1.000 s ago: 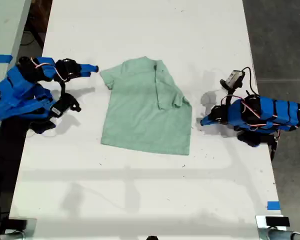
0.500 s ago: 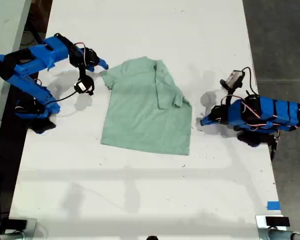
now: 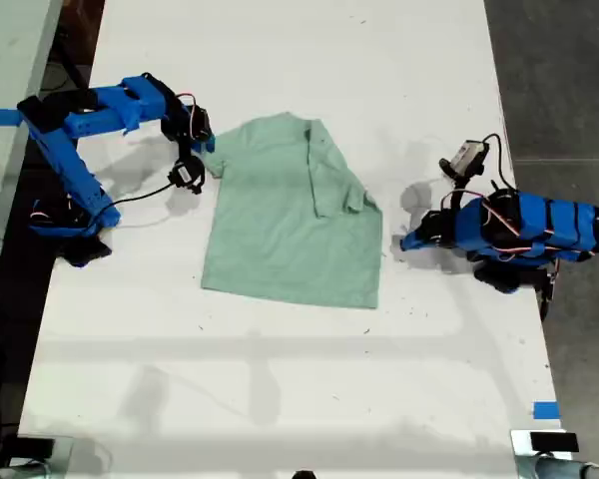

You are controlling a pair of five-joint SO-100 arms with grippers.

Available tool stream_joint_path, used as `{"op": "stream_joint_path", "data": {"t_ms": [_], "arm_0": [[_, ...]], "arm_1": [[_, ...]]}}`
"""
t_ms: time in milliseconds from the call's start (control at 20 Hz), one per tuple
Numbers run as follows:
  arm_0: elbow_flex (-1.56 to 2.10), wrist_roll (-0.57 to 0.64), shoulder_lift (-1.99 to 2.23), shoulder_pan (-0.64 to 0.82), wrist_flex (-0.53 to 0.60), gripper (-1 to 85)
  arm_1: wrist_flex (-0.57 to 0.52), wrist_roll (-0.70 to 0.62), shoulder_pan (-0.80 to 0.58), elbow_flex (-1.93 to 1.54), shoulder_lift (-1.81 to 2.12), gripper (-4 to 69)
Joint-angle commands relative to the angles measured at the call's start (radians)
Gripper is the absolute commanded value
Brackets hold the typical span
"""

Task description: Fold t shirt

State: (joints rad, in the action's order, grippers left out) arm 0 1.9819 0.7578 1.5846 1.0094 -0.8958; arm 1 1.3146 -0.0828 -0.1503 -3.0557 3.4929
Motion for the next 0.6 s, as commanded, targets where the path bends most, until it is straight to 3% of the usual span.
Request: {"op": "stream_joint_path", "data": {"t_ms": [0, 200, 400, 550], "arm_0": [[-0.089, -0.026, 0.032, -0.032, -0.063, -0.1], [-0.400, -0.127, 0.066, -0.201, -0.259, -0.1], [-0.933, -0.244, -0.201, -0.417, -0.419, -0.1], [-1.020, -0.307, -0.341, -0.506, -0.351, 3.2]], "arm_1": [[0.002, -0.006, 0.003, -0.055, 0.012, -2.5], [0.002, -0.006, 0.003, -0.055, 0.012, -2.5], [0.002, -0.006, 0.005, -0.055, 0.012, -2.5], [0.002, -0.008, 0.005, -0.055, 0.012, -2.5]]}}
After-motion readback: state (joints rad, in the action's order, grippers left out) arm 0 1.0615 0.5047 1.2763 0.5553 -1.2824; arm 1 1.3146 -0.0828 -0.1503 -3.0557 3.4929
